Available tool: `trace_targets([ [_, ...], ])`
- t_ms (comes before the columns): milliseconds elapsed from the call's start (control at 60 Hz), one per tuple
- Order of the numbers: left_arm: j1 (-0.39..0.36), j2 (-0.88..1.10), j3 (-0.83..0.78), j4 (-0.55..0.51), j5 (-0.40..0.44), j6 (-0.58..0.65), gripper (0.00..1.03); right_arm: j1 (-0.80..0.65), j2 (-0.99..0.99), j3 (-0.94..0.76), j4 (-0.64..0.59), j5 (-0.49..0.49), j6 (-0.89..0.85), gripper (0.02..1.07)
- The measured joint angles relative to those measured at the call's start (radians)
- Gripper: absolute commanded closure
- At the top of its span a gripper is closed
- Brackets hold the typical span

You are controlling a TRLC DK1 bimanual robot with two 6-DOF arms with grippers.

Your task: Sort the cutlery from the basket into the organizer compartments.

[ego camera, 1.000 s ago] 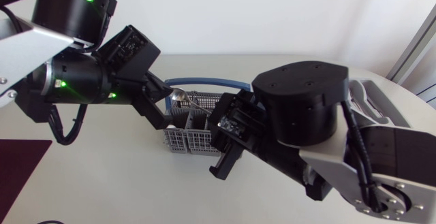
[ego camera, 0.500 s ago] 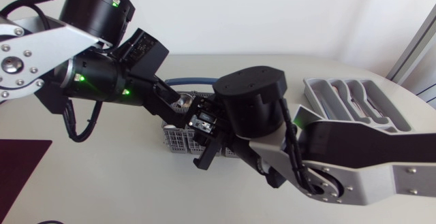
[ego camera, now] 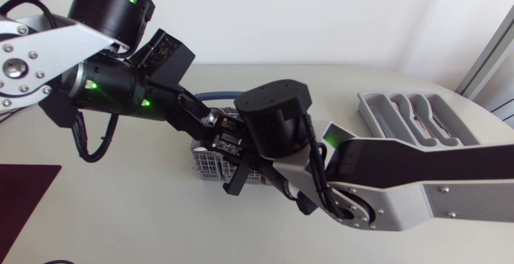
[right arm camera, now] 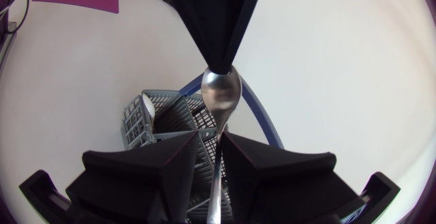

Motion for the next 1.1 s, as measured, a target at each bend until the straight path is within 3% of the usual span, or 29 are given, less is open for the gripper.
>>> trace_targets([
  [183,0.0,0.0,0.0,-0.004,0.0,0.0,1.0,0.0,0.0,0.0,0.0,0.004,-0.012,1.01],
  [350,0.0,0.0,0.0,-0.012,0.0,-0.007,0.99,-0.004,0.0,0.0,0.0,0.011,-0.018,1.01],
  [583,-0.001,-0.003,0.006,0.0,0.004,-0.015,0.66,-0.007,-0.001,0.0,-0.021,0.001,-0.018,1.01],
  [783,0.049,-0.071,0.027,0.05,0.003,-0.006,0.53,-0.03,-0.047,-0.004,-0.089,-0.047,-0.017,1.01],
  [967,0.126,-0.123,0.037,0.082,-0.003,0.131,0.53,-0.107,-0.164,-0.031,-0.204,-0.14,0.005,1.01],
  [1100,0.134,-0.169,-0.018,0.091,-0.003,0.28,0.51,-0.179,-0.267,-0.081,-0.28,-0.211,0.01,1.01],
])
